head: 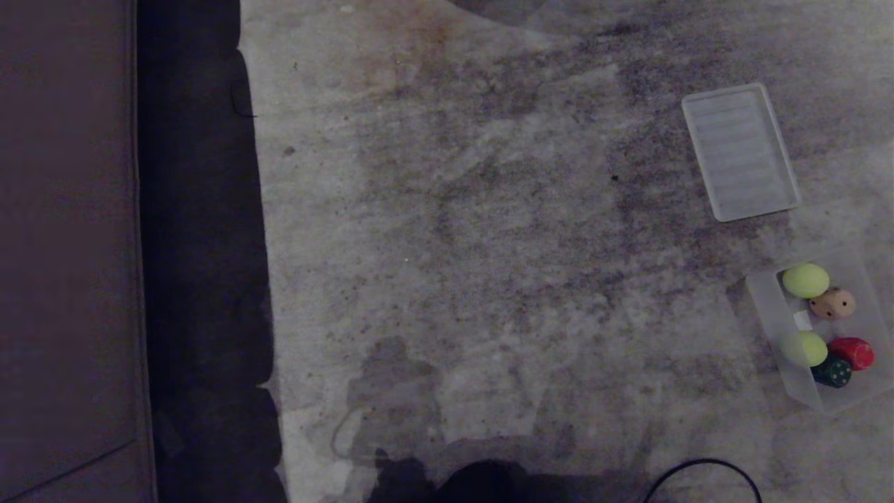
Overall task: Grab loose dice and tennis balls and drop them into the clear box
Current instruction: Put the toys in the box
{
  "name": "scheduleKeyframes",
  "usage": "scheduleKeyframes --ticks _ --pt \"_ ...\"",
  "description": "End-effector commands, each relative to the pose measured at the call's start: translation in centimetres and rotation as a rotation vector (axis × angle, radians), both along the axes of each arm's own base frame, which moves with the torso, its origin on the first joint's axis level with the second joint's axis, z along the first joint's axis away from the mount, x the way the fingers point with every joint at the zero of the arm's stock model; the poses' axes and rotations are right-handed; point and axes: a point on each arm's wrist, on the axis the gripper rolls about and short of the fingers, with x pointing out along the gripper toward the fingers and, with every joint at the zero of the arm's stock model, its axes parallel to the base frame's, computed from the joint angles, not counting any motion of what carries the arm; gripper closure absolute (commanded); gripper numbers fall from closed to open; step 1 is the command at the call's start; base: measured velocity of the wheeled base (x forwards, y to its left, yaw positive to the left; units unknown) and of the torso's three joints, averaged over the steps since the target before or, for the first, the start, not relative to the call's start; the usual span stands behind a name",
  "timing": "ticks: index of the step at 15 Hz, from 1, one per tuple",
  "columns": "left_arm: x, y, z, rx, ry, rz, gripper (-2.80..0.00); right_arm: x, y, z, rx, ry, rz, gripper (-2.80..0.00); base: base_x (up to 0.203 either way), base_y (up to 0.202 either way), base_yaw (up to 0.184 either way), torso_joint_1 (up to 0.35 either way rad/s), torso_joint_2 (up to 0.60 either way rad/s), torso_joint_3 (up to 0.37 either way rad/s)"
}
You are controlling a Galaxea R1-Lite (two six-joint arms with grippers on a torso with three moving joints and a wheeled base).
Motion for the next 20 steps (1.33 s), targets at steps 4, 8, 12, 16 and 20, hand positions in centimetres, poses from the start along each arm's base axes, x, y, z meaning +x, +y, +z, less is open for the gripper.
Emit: scheduleKeyframes --ticks 4,8,12,16,20 --pt "0.02 0.01 -0.02 -0.004 0.001 0.002 0.00 -0.01 0.00 0.00 0.001 -0.001 0.000 0.00 0.003 0.005 -0.096 0.003 0.00 0.000" --pt "0.02 0.01 -0.02 -0.004 0.001 0.002 0.00 -0.01 0.00 0.00 0.000 -0.001 0.000 0.00 0.001 0.012 -0.166 0.000 0.00 -0.002" --pt "0.02 0.01 -0.02 -0.004 0.001 0.002 0.00 -0.01 0.00 0.00 0.000 -0.001 0.000 0.00 0.001 0.009 -0.159 0.000 0.01 0.001" --pt "0.02 0.01 -0.04 -0.004 0.003 0.002 0.00 -0.01 0.00 0.00 0.000 -0.001 0.002 0.00 0.002 0.005 -0.083 0.004 0.00 0.001" --pt "0.02 0.01 -0.02 -0.004 0.001 0.002 0.00 -0.01 0.00 0.00 0.000 -0.002 0.000 0.00 0.000 0.000 0.000 0.000 0.00 0.000"
